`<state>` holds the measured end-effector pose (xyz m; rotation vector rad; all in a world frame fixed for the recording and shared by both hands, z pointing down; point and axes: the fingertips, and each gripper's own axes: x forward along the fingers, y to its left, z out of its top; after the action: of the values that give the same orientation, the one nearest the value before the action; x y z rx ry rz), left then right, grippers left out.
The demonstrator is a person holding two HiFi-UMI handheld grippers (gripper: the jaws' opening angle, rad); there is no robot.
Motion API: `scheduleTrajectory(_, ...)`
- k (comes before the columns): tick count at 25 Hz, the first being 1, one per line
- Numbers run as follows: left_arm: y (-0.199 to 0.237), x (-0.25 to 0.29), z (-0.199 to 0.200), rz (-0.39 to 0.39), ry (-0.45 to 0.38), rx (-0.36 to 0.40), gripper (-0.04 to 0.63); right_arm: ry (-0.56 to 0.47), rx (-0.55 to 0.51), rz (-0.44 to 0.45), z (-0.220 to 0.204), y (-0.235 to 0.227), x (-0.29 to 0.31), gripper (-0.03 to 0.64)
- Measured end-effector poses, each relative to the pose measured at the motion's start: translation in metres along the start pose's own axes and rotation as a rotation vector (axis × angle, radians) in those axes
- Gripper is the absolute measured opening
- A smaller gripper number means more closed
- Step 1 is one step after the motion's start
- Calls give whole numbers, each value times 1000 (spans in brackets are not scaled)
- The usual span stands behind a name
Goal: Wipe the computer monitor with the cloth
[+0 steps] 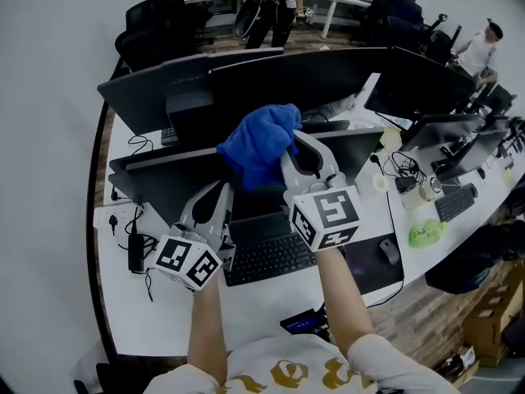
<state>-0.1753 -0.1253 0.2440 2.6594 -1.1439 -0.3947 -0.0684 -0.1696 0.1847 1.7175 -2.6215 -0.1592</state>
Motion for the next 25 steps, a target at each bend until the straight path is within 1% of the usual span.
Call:
scheduleTrajectory(4,0,6,-5,11,-3,-7,0,9,-40,15,1,-1,1,74)
scheduleTrajectory(9,-9,12,-3,22,11,10,0,16,-77,17,1,-9,-2,74)
scheduleTrajectory(14,-12,17,0,52,15,17,0,11,-55,25,-1,-19,-5,75)
scheduleTrajectory(17,-15,22,-3,50,8,12,0,9,-49,17,-2,-28,-8,75)
scheduleTrajectory(22,-23,33,-9,65,8,16,0,24,-6,-10,-11,-59,-18,77)
scheduleTrajectory(25,-28,40,-13,64,10,17,0,32,-14,-11,-13,-70,-21,77)
